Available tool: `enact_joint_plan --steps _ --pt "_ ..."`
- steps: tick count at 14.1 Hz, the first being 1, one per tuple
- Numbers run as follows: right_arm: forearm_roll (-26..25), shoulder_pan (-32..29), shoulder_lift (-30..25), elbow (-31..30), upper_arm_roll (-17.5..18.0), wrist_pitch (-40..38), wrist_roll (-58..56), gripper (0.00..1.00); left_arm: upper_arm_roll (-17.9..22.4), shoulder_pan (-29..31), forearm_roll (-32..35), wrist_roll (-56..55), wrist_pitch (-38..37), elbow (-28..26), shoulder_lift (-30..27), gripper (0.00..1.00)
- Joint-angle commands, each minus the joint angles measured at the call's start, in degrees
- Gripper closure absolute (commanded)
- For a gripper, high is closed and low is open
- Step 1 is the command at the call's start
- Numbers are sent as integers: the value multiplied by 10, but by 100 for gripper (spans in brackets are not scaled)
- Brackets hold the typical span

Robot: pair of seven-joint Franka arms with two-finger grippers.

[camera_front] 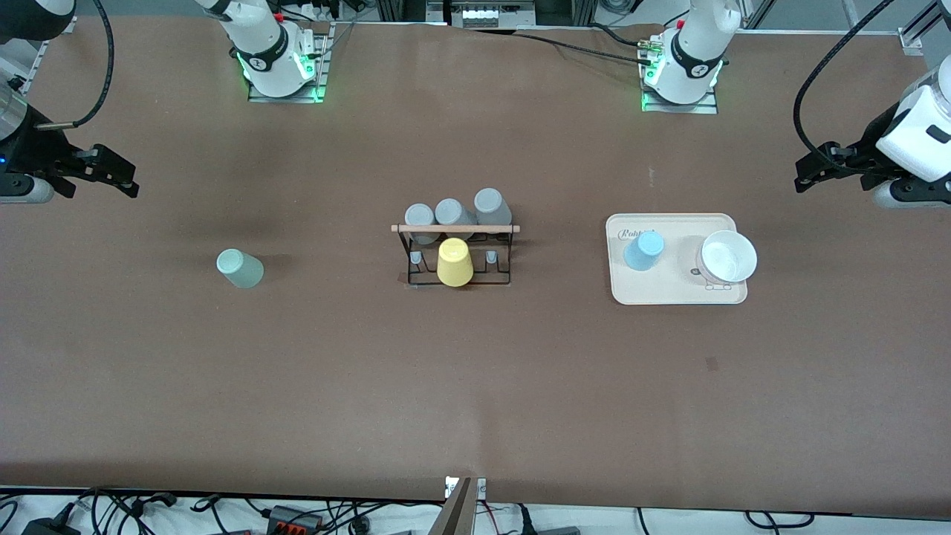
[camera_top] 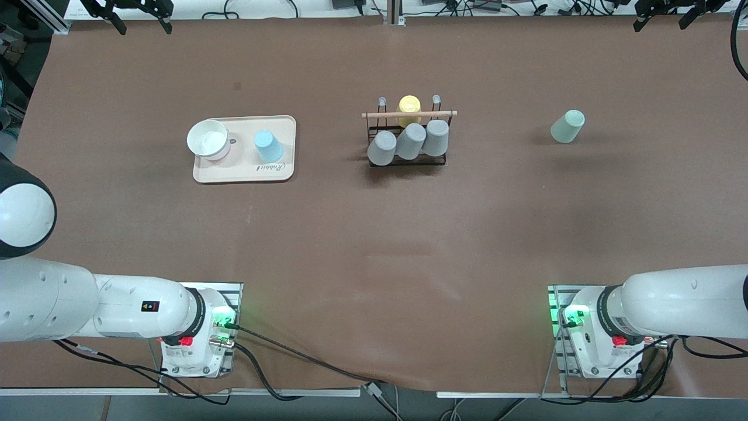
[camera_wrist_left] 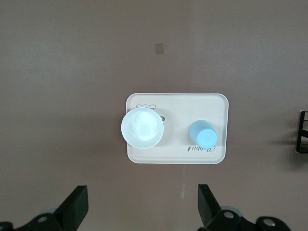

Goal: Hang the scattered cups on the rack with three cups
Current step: 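Reach the left gripper down to the light blue cup on the tray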

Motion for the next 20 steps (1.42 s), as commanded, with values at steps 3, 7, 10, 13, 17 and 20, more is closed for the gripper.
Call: enact_joint_plan --steps 3,7,10,13,17,20 --pt "2 -12 -11 -2 9 -10 -11 0 2 -1 -5 7 -15 18 7 0" --pt "2 -12 -11 -2 10 -8 -11 0 2 -1 -5 8 -14 26 15 0" --pt "1 -10 -7 -2 10 -3 -9 0 -1 -3 -12 8 -41 28 23 0" --pt "1 -11 -7 -2 10 -4 -8 0 0 -4 -12 14 -58 28 42 0" --pt "1 -10 -6 -2 10 -2 -8 0 -20 -24 -13 38 -120 23 81 0" --pt "1 -10 -6 -2 10 -2 -8 0 -64 -34 -11 25 -14 -18 87 0"
